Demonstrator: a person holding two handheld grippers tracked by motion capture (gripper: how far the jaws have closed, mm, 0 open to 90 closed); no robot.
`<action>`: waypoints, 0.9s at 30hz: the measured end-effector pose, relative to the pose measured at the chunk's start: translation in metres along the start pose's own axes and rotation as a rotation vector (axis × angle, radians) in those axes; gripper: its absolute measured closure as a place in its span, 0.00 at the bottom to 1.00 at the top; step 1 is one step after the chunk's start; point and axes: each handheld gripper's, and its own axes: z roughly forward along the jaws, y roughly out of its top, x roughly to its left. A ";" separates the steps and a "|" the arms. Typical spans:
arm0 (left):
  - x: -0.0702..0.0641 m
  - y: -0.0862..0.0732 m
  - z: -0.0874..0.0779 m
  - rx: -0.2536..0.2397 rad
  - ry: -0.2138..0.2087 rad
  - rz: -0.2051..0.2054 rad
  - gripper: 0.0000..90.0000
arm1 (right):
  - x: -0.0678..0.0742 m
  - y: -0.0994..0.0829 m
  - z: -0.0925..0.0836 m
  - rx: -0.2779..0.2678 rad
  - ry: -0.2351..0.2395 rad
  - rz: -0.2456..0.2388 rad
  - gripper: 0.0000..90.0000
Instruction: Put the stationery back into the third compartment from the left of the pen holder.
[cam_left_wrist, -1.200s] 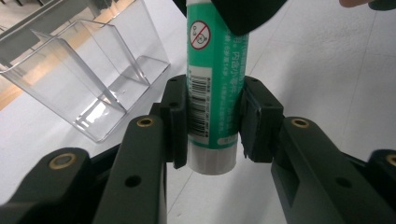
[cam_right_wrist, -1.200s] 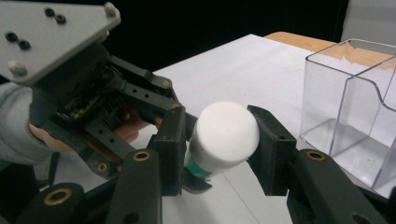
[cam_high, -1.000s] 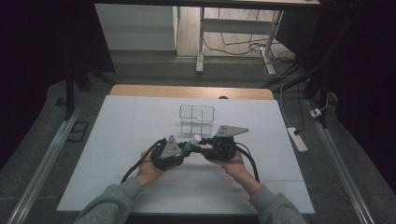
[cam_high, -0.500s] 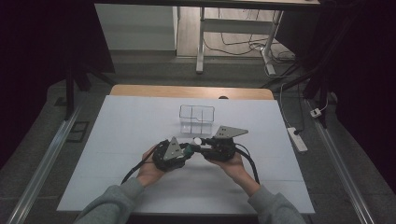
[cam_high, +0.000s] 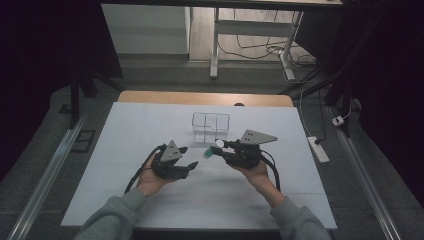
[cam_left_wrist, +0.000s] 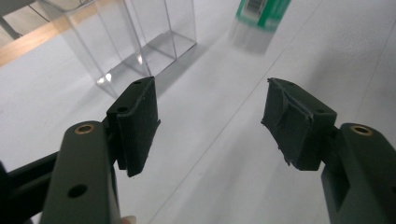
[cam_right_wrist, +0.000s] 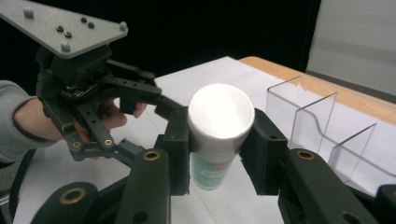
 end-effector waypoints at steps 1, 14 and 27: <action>0.000 -0.002 -0.003 0.001 0.000 -0.006 0.38 | -0.001 0.001 -0.001 -0.006 -0.001 -0.003 0.70; 0.012 -0.031 -0.037 0.023 0.047 -0.053 0.38 | -0.005 0.015 -0.017 -0.056 -0.044 -0.022 0.70; 0.024 -0.071 -0.067 0.066 0.096 -0.144 0.36 | -0.004 0.018 -0.019 -0.054 -0.072 -0.049 0.70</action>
